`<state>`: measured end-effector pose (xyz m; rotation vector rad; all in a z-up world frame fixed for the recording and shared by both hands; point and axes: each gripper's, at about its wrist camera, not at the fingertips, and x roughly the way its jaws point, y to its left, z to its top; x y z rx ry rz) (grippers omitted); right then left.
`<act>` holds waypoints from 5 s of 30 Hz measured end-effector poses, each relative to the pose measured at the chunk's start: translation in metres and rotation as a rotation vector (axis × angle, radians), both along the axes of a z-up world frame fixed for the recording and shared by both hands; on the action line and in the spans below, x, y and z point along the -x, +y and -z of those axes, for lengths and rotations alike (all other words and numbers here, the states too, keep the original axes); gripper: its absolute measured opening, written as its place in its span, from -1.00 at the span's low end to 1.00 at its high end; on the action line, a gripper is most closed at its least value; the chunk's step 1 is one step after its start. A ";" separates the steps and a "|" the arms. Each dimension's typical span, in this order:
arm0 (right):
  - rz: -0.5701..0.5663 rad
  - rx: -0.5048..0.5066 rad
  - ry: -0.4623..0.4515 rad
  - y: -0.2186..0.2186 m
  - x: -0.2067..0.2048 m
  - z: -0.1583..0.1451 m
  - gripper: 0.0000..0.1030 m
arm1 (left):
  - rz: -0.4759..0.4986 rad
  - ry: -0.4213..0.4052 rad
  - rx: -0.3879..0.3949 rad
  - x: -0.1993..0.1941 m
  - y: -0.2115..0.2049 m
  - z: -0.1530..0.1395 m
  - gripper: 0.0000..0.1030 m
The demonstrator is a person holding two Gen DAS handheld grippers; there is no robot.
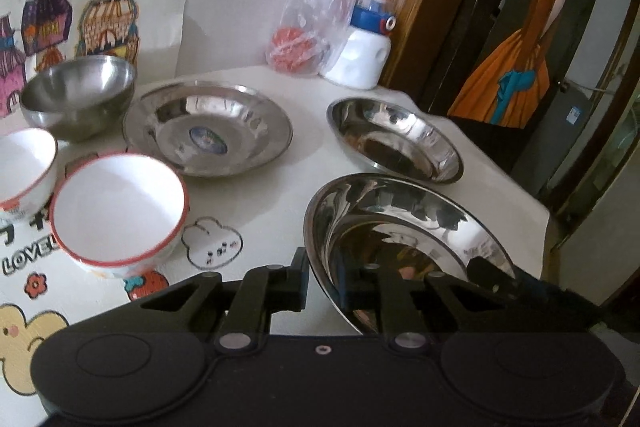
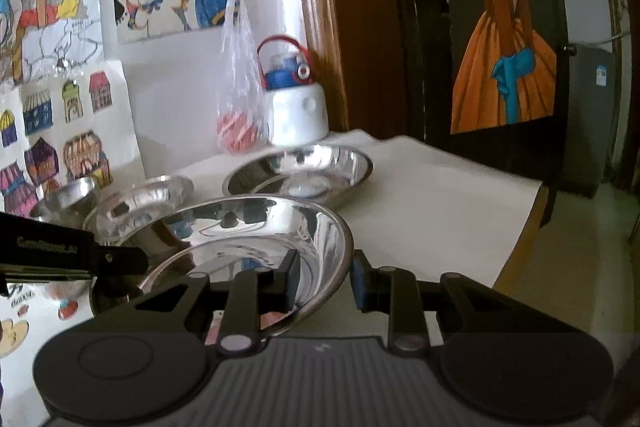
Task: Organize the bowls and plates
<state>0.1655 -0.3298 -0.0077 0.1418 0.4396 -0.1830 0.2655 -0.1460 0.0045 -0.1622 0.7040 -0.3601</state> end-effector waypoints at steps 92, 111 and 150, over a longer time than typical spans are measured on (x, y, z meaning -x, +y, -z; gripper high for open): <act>-0.135 -0.128 -0.040 0.065 -0.091 -0.035 1.00 | -0.007 -0.137 -0.205 -0.179 0.086 -0.069 0.98; -0.260 -0.367 0.077 0.076 -0.131 0.020 0.99 | 0.283 0.020 -0.540 -0.228 0.059 -0.021 0.98; -0.207 -0.487 0.086 0.057 -0.133 0.029 -0.60 | 0.356 0.106 -0.562 -0.222 0.031 -0.012 -0.37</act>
